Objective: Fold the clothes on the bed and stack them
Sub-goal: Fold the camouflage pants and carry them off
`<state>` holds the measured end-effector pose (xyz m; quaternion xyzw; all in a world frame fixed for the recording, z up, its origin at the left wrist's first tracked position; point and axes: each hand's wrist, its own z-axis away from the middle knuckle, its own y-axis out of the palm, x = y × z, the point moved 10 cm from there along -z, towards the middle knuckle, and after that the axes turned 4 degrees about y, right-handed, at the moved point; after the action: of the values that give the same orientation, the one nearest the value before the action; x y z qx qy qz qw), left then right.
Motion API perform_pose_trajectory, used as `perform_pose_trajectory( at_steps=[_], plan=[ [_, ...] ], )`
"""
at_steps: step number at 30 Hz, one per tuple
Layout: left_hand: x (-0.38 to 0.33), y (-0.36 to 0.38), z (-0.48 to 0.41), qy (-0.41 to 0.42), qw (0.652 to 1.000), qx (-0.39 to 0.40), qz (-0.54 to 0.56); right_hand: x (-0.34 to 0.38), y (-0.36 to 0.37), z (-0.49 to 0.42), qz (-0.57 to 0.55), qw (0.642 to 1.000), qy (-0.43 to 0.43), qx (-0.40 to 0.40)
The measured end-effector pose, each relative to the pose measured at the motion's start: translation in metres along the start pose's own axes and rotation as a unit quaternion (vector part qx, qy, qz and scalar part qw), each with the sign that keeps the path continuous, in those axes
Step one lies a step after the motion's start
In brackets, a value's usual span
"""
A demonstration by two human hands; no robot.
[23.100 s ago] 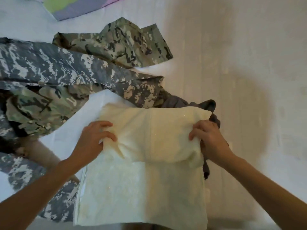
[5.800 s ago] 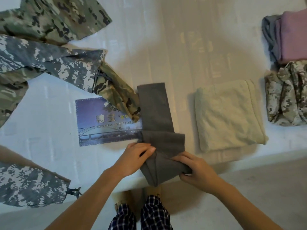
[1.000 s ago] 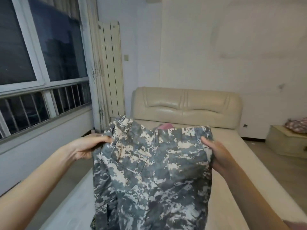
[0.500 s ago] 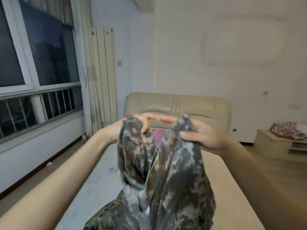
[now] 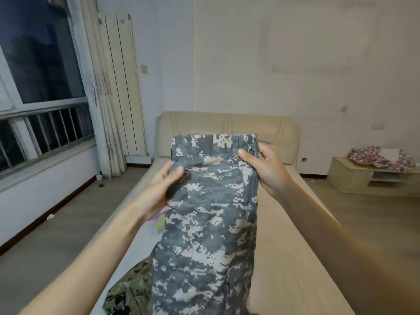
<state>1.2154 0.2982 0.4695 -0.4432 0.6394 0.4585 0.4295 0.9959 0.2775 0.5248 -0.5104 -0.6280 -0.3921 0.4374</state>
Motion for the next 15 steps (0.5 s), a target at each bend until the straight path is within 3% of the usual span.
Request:
perform_pose_trajectory(
  at_steps=[3, 5, 11, 15],
  plan=[
    [-0.013, 0.004, -0.026, 0.060, 0.989, -0.078, -0.106, 0.001, -0.011, -0.009, 0.059, 0.998, -0.009, -0.014],
    [-0.022, 0.010, -0.053, 0.072, 0.988, -0.091, -0.103, 0.008, -0.030, -0.024, 0.100, 0.994, -0.023, -0.032],
    [0.007, 0.054, -0.139, -0.025, 0.983, -0.058, -0.175, -0.019, -0.093, -0.087, 0.165, 0.976, 0.103, -0.098],
    [-0.027, 0.086, -0.182, 0.031, 0.985, -0.067, -0.153, 0.018, -0.130, -0.114, 0.142, 0.977, 0.026, -0.155]
  ],
)
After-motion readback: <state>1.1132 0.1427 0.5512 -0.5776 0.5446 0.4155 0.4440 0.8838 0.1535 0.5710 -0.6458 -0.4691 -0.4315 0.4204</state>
